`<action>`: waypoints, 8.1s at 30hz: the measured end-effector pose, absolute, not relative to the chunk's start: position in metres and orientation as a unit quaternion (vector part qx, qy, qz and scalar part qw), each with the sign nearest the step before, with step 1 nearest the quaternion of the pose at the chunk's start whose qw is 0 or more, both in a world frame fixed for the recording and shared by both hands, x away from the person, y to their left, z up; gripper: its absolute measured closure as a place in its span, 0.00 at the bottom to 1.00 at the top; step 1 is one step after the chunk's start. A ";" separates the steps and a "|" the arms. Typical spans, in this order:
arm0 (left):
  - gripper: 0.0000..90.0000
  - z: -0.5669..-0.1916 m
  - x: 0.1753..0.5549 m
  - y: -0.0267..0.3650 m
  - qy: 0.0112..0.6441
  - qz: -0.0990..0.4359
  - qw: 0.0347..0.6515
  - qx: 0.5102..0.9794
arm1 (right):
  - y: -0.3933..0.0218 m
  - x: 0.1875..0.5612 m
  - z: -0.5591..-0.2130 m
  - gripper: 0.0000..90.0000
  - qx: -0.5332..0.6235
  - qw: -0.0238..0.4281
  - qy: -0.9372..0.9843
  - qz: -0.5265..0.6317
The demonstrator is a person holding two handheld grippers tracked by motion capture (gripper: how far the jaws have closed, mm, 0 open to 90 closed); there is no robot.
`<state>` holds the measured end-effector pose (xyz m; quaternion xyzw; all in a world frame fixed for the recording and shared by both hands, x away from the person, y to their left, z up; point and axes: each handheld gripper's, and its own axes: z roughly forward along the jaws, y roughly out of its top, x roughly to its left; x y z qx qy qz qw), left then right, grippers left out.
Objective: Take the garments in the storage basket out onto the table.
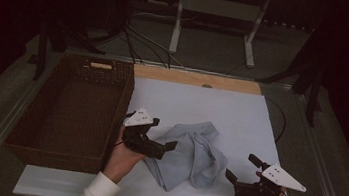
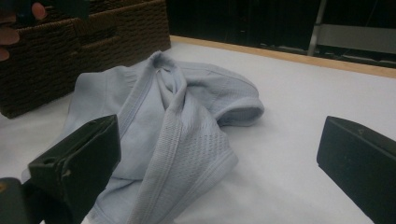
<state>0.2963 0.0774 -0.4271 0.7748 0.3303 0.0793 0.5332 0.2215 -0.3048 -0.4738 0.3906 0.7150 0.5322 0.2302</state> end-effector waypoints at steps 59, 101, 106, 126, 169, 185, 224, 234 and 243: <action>0.00 -0.431 0.289 0.092 0.338 0.112 0.550 0.756 | -0.264 0.226 -0.484 0.23 0.398 0.195 0.771 0.458; 0.00 -0.427 0.287 0.094 0.337 0.111 0.557 0.751 | -0.281 0.232 -0.469 0.98 0.409 0.218 0.786 0.410; 0.00 -0.427 0.287 0.094 0.337 0.111 0.558 0.750 | -0.287 0.241 -0.463 0.98 0.411 0.236 0.785 0.399; 0.00 -0.425 0.286 0.095 0.336 0.113 0.561 0.748 | -0.281 0.251 -0.445 0.44 0.428 0.258 0.772 0.394; 0.00 -0.426 0.284 0.092 0.327 0.113 0.565 0.749 | -0.242 0.231 -0.469 0.98 0.346 0.193 0.843 0.364; 0.00 -0.425 0.284 0.094 0.327 0.113 0.565 0.749 | -0.270 0.248 -0.453 0.98 0.376 0.264 0.819 0.344; 0.00 -0.424 0.285 0.097 0.332 0.116 0.568 0.745 | -0.242 0.284 -0.437 0.34 0.396 0.249 0.798 0.381; 0.00 -0.423 0.284 0.098 0.331 0.117 0.569 0.743 | -0.220 0.297 -0.440 0.33 0.389 0.236 0.802 0.387; 0.00 -0.422 0.284 0.099 0.331 0.117 0.572 0.742 | -0.207 0.313 -0.442 0.30 0.387 0.232 0.806 0.384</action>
